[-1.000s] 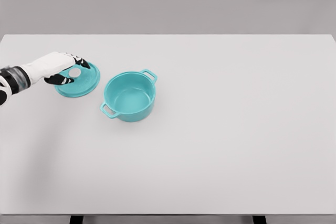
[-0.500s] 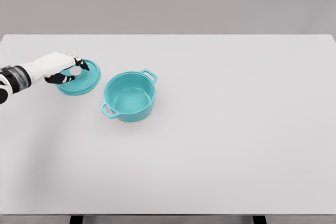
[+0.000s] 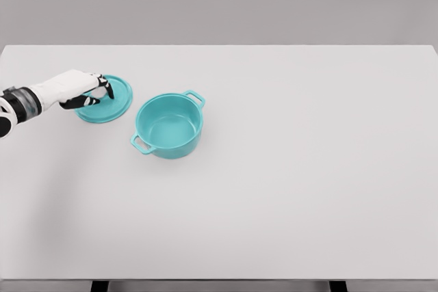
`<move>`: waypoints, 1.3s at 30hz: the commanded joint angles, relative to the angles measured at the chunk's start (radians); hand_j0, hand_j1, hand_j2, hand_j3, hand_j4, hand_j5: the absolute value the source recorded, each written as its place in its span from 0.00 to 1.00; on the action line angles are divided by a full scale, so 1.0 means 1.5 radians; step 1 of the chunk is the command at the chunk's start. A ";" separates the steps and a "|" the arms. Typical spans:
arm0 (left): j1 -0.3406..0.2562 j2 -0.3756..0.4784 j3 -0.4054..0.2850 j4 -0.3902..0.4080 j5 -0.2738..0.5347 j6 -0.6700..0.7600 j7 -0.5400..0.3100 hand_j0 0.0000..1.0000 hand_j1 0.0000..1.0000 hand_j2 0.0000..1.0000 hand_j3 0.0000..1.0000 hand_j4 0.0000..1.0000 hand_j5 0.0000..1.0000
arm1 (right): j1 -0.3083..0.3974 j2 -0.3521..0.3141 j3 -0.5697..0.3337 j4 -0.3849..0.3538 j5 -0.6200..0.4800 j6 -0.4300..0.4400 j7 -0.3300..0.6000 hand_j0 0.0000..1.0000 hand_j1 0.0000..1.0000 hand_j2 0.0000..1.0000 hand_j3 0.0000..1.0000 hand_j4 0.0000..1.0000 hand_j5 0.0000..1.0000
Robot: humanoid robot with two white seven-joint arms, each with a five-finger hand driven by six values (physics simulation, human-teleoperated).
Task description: Cover the pot with left arm
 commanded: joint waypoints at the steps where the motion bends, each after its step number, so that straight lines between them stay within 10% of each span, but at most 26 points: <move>1: 0.000 0.001 0.001 -0.003 0.007 0.001 0.000 0.49 0.49 0.49 0.49 0.49 0.49 | 0.000 0.000 0.000 0.001 0.000 0.000 0.000 1.00 1.00 1.00 1.00 1.00 1.00; 39: 0.038 0.125 -0.059 -0.293 0.096 0.001 0.008 0.49 0.49 0.49 0.49 0.49 0.49 | 0.000 0.000 0.000 0.001 0.000 0.000 0.000 1.00 1.00 1.00 1.00 1.00 1.00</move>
